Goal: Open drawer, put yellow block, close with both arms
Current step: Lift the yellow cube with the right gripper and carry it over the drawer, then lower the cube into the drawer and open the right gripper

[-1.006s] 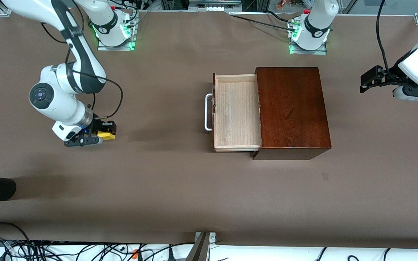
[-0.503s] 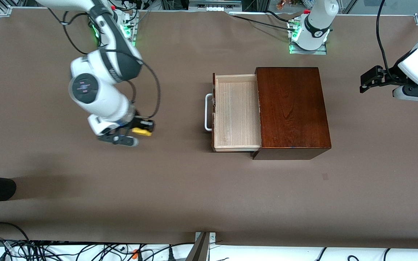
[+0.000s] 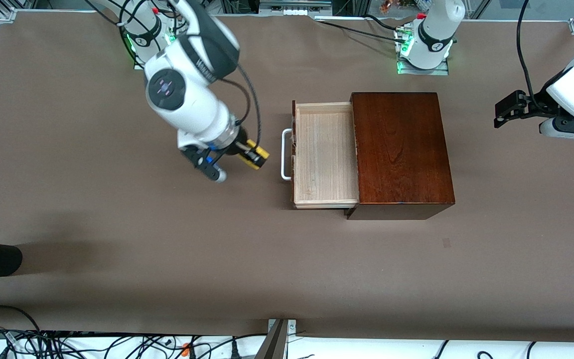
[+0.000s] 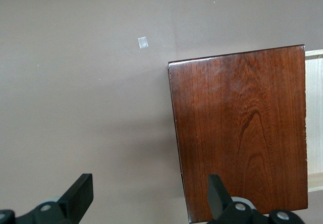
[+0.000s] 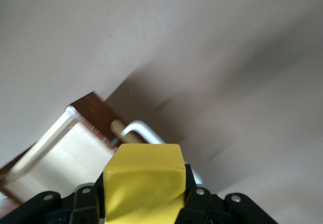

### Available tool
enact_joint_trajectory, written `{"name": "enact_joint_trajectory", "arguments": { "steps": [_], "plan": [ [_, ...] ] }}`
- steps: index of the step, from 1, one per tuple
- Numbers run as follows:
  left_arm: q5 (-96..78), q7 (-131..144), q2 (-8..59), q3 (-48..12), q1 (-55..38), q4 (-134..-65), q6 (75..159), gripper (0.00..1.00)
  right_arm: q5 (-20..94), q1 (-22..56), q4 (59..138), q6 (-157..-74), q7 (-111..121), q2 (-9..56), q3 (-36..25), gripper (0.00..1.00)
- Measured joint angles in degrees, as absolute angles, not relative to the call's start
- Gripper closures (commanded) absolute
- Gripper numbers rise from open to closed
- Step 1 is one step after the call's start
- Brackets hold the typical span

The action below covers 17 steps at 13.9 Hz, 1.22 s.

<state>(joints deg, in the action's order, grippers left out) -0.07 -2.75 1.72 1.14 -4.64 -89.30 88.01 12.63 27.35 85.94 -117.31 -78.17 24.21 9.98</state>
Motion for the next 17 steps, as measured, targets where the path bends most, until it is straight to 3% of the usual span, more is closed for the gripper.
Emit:
{"name": "enact_joint_trajectory", "arguments": {
  "steps": [8,17],
  "plan": [
    [-0.1,-2.8,1.7,1.0,-4.7,-89.3,88.0,0.00,10.6,39.6,84.7,-121.9,-113.0,27.4,10.0,0.89],
    [-0.1,-2.8,1.7,0.9,-4.7,-89.3,88.0,0.00,7.9,42.6,84.6,-129.1,-126.9,36.2,9.7,0.88]
  ]
}}
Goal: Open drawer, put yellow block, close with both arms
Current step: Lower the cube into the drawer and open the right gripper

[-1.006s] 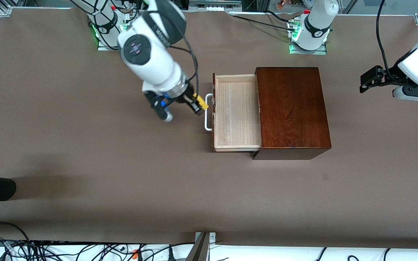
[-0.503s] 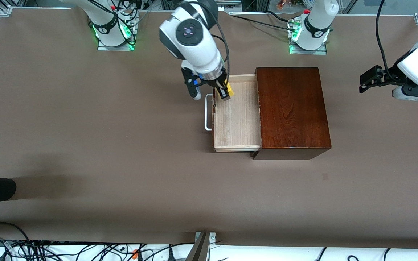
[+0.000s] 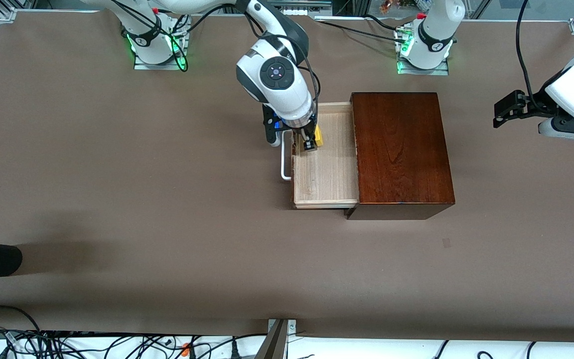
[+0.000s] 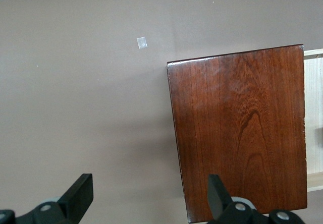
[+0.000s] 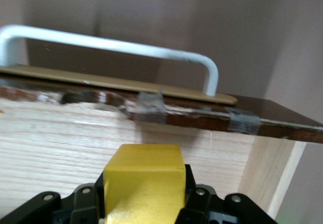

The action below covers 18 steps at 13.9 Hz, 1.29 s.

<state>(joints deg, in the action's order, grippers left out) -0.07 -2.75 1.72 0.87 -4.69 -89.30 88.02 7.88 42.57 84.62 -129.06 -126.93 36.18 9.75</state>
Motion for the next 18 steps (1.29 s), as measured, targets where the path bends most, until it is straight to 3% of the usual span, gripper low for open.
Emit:
{"name": "enact_joint_trajectory", "arguments": {
  "steps": [5,8,9,10,18],
  "plan": [
    [-0.1,-2.8,1.7,0.7,-4.7,-89.3,88.0,0.00,6.8,43.4,84.6,-130.0,-127.6,37.5,9.7,0.86],
    [-0.1,-2.8,1.7,0.7,-4.7,-89.3,88.0,0.00,6.7,43.6,84.6,-130.0,-127.6,37.7,9.6,0.70],
    [-0.1,-2.8,1.7,0.7,-4.7,-89.3,88.0,0.00,6.4,43.7,84.6,-130.0,-127.6,37.8,9.6,0.42],
    [-0.1,-2.8,1.7,0.7,-4.7,-89.3,88.0,0.00,6.4,43.9,84.6,-130.0,-127.6,37.9,9.6,0.01],
    [-0.1,-2.8,1.7,0.7,-4.7,-89.3,88.0,0.00,6.0,43.6,82.5,-126.6,-127.6,36.1,8.6,0.00]
  ]
}}
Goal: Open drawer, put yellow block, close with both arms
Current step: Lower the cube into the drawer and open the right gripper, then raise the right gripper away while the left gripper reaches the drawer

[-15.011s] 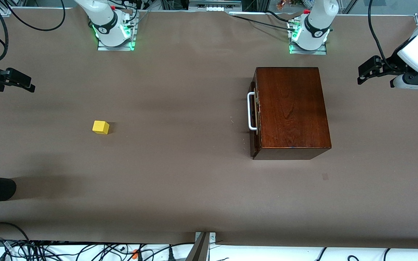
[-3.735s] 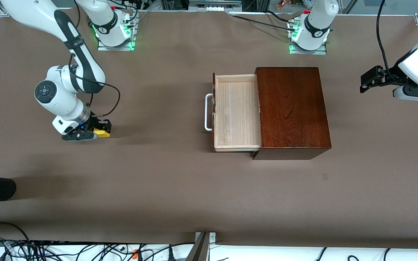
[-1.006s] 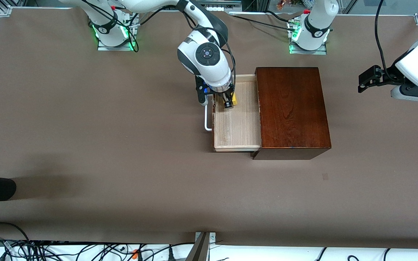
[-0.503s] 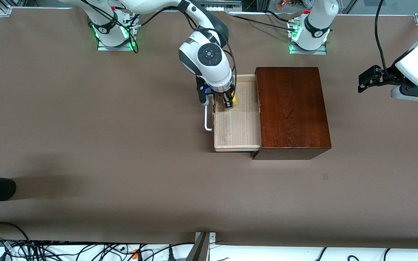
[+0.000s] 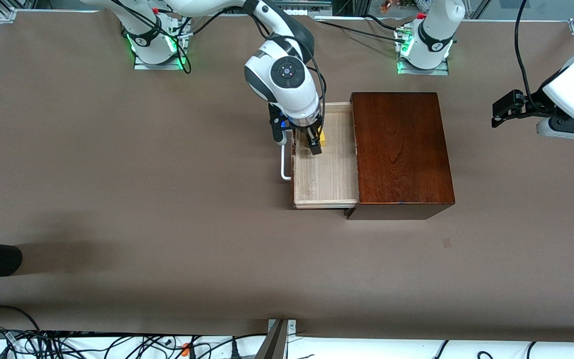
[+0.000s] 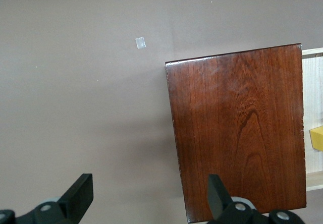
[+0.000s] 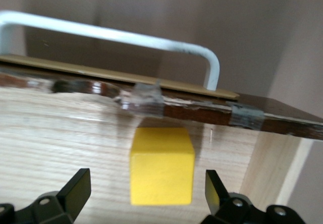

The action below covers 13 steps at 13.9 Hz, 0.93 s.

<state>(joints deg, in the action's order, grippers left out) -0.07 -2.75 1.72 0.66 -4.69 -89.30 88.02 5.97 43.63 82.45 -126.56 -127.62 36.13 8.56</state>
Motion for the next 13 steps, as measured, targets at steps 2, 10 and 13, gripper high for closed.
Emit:
{"name": "enact_joint_trajectory", "arguments": {
  "steps": [2,10,13],
  "plan": [
    [-0.1,-2.8,1.7,0.7,-4.7,-89.3,88.0,0.00,5.9,42.3,81.6,-121.8,-126.0,32.5,7.5,0.00],
    [-0.1,-2.8,1.7,0.6,-4.7,-89.3,88.0,0.00,6.1,36.9,81.7,-102.3,-89.5,21.1,-3.4,0.00],
    [-0.1,-2.8,1.7,0.6,-4.7,-89.3,88.0,0.00,9.0,36.8,82.1,-98.3,-71.3,21.2,-12.9,0.00]
  ]
}}
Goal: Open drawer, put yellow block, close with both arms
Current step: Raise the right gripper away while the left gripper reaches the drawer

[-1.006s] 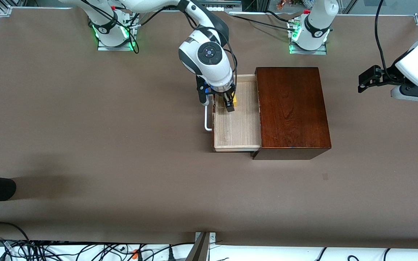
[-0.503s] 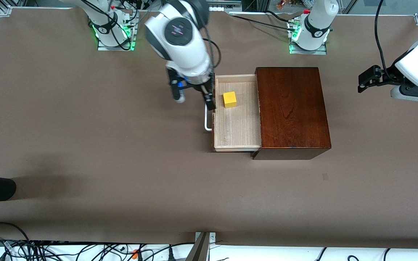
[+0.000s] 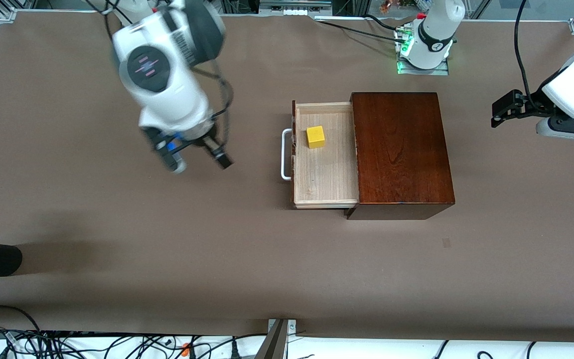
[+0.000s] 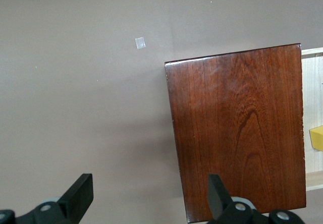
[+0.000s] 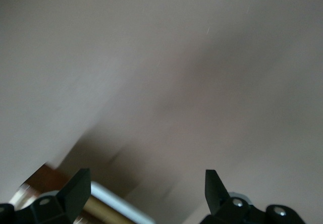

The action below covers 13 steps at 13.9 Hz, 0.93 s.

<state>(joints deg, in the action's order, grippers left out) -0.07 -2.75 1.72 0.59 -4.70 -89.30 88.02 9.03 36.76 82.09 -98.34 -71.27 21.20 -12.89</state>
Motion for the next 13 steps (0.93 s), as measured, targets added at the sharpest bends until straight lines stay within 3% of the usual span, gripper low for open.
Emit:
{"name": "enact_joint_trajectory", "arguments": {
  "steps": [4,8,10,13],
  "plan": [
    [-0.1,-2.8,1.7,-0.7,-4.7,-89.3,88.0,0.00,12.5,36.4,82.1,-92.0,-42.7,20.5,-27.9,0.00],
    [-0.8,-2.8,2.2,-9.3,-5.1,-88.0,88.0,0.00,12.7,36.0,82.4,-88.3,-15.5,20.1,-39.4,0.00],
    [-0.9,-2.7,2.8,-15.6,-5.6,-87.2,88.1,0.00,12.7,35.5,82.4,-87.7,-5.8,19.9,-42.2,0.00],
    [-0.4,-2.6,5.4,-21.7,-9.6,-86.2,89.8,0.00,11.6,32.2,82.4,-87.4,2.1,18.5,-41.5,0.00]
  ]
}}
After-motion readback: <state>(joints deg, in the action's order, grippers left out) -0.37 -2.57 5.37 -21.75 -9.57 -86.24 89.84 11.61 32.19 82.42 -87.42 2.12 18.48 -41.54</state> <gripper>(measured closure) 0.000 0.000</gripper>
